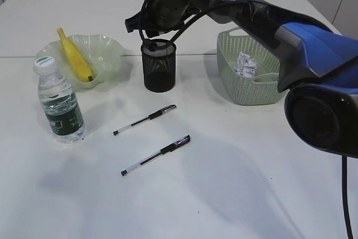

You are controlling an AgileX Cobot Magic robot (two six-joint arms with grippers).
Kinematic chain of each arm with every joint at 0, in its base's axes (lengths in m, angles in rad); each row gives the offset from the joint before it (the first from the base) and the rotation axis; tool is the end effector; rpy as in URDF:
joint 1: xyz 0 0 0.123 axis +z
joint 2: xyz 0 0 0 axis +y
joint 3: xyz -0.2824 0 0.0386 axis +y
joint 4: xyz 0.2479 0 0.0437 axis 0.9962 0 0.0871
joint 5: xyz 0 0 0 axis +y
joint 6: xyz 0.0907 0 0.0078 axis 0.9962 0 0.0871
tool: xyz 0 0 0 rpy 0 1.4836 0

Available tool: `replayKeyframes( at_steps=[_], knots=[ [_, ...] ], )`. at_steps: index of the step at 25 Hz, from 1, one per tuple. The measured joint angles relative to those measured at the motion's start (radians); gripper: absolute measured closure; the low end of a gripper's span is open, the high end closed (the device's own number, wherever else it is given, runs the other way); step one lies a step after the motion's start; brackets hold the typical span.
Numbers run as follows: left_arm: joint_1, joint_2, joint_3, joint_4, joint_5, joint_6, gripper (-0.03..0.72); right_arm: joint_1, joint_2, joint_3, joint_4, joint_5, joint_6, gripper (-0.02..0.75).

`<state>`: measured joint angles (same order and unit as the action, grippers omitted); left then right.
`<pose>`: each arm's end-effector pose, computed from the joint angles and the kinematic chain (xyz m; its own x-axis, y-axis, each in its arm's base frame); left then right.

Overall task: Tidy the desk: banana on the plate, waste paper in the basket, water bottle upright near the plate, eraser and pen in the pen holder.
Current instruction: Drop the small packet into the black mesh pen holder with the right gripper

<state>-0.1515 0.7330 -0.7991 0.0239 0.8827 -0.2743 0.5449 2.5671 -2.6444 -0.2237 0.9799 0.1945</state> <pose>0.1270 -0.0177 0.3399 -0.6719 -0.1566 -0.7239 -0.0361 0.9832 -0.1792 0.4909 0.2779 0.2423 -0.6416 -0.3103 -0.7015 -0.3571 0.9302 -0.0849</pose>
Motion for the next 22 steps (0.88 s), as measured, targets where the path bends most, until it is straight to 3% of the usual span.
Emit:
replayKeyframes(
  at_steps=[11,16,22],
  knots=[
    [0.0,0.0,0.0,0.0,-0.007,0.0,0.161,0.0,0.013,0.0,-0.002,-0.017,0.0,0.309],
    [0.0,0.0,0.0,0.0,-0.007,0.0,0.161,0.0,0.013,0.0,-0.004,-0.008,0.008,0.286],
    [0.0,0.0,0.0,0.0,-0.007,0.0,0.161,0.0,0.013,0.0,-0.008,0.15,0.023,0.285]
  ],
)
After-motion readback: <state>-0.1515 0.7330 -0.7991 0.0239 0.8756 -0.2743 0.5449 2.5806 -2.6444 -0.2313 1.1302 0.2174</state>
